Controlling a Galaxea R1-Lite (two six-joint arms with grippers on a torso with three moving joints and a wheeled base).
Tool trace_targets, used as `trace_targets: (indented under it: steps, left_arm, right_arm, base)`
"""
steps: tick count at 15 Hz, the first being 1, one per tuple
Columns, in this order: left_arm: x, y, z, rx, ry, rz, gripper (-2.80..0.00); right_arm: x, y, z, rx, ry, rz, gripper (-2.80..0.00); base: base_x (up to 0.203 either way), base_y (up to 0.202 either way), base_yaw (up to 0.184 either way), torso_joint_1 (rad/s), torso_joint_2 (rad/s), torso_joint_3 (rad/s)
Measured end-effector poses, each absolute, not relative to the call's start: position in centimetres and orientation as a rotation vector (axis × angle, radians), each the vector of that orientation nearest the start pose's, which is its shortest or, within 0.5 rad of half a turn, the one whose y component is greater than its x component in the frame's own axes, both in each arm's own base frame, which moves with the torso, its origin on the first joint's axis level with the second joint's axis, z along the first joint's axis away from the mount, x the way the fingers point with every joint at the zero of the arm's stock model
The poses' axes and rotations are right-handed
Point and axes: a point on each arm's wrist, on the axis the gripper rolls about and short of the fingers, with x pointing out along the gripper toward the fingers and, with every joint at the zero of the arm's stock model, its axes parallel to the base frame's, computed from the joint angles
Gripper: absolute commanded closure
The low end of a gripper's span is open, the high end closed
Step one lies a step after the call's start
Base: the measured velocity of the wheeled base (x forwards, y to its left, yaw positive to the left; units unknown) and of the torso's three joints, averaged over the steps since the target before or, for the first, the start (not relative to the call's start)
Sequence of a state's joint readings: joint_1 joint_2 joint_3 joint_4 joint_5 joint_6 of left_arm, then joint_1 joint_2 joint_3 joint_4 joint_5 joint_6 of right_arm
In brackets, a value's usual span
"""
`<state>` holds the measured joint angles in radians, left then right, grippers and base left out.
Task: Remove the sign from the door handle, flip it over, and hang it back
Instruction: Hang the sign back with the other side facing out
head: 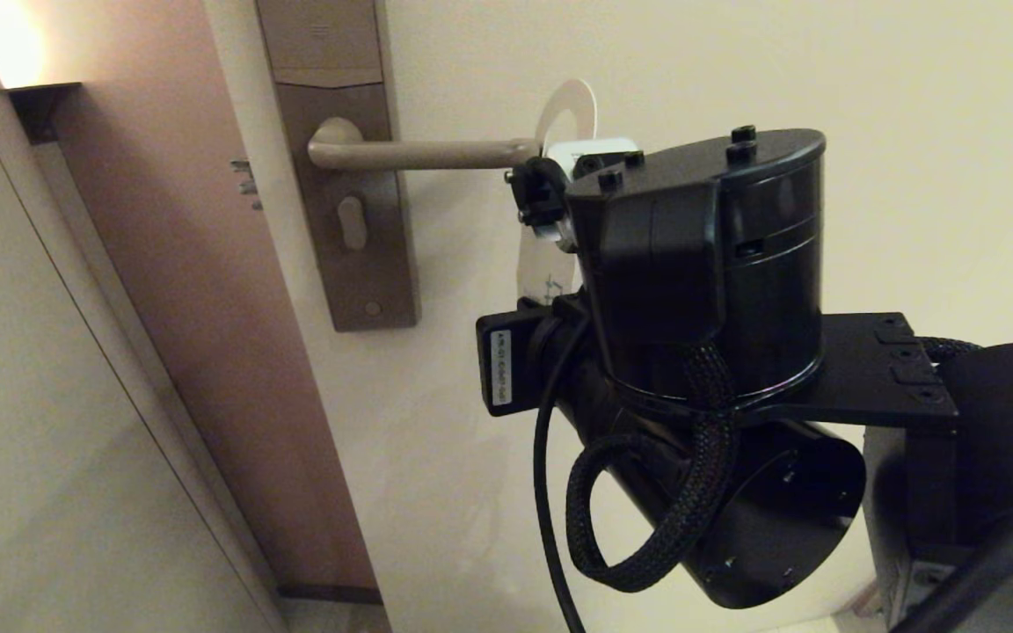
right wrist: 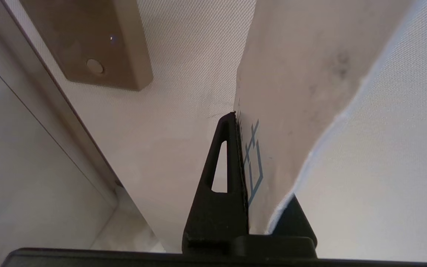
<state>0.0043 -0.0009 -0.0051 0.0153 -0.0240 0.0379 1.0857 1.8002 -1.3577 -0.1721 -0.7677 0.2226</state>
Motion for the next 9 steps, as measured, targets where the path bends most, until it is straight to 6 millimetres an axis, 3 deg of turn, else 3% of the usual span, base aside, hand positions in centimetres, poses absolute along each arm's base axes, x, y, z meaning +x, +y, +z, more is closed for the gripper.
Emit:
trace_targets:
  steps: [9]
  left_arm:
    - [-2.33,-0.06,7.53,0.038,0.009,-0.020,0.00]
  right_arm:
    - [18.33,31.31,25.84,0.002,0.199,0.303,0.00]
  base:
    - [0.000,0.000,0.000,0.000,0.00,0.000]
